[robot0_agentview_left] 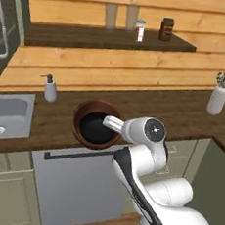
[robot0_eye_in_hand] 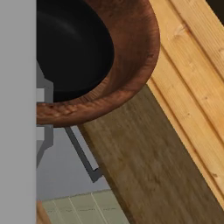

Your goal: Pick up the bowls on the counter and stack them on top of one another in the open cabinet. Place the smaller bowl on top of the larger bowl.

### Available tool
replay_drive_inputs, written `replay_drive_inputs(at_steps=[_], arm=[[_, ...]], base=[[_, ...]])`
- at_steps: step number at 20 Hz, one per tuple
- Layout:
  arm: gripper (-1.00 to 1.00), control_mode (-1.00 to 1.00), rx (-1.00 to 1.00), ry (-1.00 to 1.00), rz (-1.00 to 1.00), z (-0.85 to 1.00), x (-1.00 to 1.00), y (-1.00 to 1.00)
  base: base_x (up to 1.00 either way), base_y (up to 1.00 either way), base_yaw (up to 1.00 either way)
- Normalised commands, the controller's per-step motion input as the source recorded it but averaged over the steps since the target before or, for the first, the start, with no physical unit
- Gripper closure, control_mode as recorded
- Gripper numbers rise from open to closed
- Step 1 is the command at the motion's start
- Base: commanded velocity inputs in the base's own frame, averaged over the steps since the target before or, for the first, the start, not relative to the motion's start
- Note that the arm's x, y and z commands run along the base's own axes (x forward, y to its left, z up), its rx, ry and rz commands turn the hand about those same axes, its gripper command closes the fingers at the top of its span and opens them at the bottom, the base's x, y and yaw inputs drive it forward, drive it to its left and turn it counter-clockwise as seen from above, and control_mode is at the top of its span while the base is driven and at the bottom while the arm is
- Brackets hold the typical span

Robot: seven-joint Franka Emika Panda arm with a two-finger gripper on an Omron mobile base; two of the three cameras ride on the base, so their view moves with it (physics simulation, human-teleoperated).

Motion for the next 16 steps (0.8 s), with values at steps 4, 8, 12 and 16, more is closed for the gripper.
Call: replay_drive_inputs(at_steps=[4, 8, 12, 16], arm=[[1.0, 1.0, 0.0, 0.0, 0.0, 0.0, 0.0, 0.0], [1.0, 1.0, 0.0, 0.0, 0.0, 0.0, 0.0, 0.0], [1.0, 1.0, 0.0, 0.0, 0.0, 0.0, 0.0, 0.0], [1.0, 1.0, 0.0, 0.0, 0.0, 0.0, 0.0, 0.0]], base=[[-0.83, 0.98, 0.0], [-0.52, 1.0, 0.0], [0.0, 1.0, 0.0], [0.13, 1.0, -0.03]])
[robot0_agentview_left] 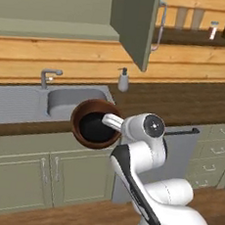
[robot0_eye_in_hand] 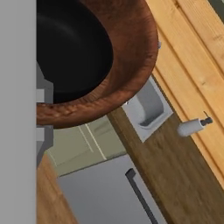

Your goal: Pick up the bowls on the counter and stack them on top of one another in the open cabinet. Place the smaller bowl on top of the larger bowl.

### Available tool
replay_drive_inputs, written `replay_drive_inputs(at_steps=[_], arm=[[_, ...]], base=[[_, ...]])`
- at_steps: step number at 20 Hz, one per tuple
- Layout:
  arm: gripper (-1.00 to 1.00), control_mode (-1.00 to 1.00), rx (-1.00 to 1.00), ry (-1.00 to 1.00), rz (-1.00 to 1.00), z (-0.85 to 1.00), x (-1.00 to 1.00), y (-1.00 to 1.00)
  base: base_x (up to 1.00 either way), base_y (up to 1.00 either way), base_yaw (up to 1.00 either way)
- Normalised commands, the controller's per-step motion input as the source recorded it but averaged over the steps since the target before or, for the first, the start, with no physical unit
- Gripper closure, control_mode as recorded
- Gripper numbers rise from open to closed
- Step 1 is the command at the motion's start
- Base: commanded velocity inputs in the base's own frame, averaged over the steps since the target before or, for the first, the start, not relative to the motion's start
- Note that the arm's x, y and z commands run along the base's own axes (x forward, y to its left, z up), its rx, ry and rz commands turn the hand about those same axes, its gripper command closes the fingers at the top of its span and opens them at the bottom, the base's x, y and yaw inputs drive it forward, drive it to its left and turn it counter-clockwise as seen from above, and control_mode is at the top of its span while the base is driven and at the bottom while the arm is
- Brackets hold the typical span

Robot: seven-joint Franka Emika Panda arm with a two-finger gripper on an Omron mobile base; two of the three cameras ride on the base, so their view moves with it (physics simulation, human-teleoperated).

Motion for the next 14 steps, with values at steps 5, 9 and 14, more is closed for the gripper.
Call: replay_drive_inputs(at_steps=[5, 9, 14], arm=[[1.0, 1.0, 0.0, 0.0, 0.0, 0.0, 0.0, 0.0], [1.0, 1.0, 0.0, 0.0, 0.0, 0.0, 0.0, 0.0], [1.0, 1.0, 0.0, 0.0, 0.0, 0.0, 0.0, 0.0]], base=[[0.47, 0.96, -0.13], [0.87, 0.51, -0.1], [0.99, 0.2, -0.04]])
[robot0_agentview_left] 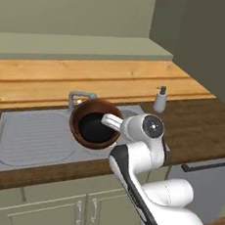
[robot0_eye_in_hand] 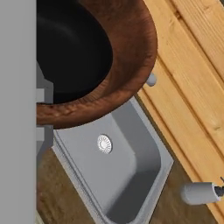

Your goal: Pick up the bowls on the counter and stack them on top of one another in the open cabinet. Place the smaller bowl on top of the larger bowl.

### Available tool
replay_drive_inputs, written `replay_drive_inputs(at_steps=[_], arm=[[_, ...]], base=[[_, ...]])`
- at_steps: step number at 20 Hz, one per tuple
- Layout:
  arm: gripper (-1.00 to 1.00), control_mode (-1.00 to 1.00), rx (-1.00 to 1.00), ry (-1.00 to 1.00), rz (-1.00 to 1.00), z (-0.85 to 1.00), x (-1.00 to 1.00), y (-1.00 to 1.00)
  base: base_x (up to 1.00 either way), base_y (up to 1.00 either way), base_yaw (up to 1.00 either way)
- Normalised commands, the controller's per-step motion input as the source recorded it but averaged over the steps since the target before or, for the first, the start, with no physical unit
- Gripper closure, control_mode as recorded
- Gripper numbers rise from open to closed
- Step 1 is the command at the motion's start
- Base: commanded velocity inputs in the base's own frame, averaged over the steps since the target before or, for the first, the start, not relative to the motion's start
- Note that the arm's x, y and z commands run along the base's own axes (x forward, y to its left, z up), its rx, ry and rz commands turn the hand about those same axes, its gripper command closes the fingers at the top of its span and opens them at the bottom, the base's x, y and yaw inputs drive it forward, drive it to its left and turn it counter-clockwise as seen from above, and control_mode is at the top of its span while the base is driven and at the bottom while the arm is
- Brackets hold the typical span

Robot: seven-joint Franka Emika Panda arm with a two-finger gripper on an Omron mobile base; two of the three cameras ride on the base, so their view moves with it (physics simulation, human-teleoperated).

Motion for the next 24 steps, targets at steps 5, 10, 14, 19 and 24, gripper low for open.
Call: replay_drive_inputs(at_steps=[5, 10, 14, 19, 24], arm=[[1.0, 1.0, 0.0, 0.0, 0.0, 0.0, 0.0, 0.0], [1.0, -1.0, 0.0, -0.07, -0.15, 0.78, -0.1, -0.01], [1.0, -1.0, 0.04, -0.15, -0.16, 1.0, -0.25, 0.0], [1.0, -1.0, 0.09, -0.02, -0.05, 1.0, -0.57, -0.28], [1.0, -1.0, 0.14, 0.0, 0.0, 1.0, -0.71, -0.5]], base=[[0.78, 0.27, -0.04], [0.0, 0.0, 0.0], [0.0, 0.0, 0.0], [0.0, 0.0, 0.0], [0.0, 0.0, 0.0]])
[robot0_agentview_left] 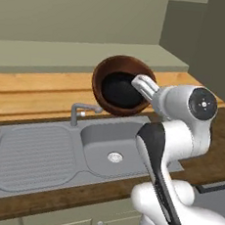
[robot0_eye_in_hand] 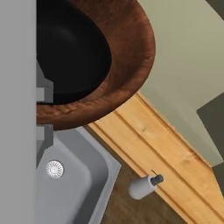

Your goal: Pick up the bowls on the counter and stack them on top of one another in the open cabinet. Place the smaller bowl on top of the larger bowl.

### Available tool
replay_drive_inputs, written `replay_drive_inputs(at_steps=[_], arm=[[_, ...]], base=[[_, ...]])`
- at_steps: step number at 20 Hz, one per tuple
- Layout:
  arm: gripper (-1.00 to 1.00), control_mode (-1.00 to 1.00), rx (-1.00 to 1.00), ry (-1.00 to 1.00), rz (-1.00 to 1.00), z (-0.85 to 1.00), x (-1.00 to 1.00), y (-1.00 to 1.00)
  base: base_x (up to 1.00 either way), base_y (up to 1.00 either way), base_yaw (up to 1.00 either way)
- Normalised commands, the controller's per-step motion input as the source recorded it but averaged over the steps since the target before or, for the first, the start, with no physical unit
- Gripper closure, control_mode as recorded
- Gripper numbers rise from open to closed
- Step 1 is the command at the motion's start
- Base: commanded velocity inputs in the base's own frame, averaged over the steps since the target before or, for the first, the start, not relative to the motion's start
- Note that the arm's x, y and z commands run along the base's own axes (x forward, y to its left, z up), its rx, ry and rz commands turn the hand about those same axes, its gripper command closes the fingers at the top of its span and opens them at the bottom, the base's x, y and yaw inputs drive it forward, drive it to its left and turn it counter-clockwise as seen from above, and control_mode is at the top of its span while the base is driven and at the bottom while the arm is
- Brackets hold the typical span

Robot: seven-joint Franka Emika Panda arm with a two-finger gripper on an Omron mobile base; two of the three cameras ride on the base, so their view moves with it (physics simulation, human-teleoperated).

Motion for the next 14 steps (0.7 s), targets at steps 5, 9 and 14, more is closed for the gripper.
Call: replay_drive_inputs(at_steps=[5, 9, 14], arm=[[1.0, -1.0, 0.07, 0.01, 0.0, 0.91, 0.5, -0.03], [1.0, -1.0, 0.0, 0.14, 0.0, 0.21, 1.0, 0.0], [1.0, -1.0, 0.0, 0.04, -0.02, 0.37, 0.73, 0.02]], base=[[0.0, 0.0, 0.0], [0.0, 0.0, 0.0], [0.0, 0.0, 0.0]])
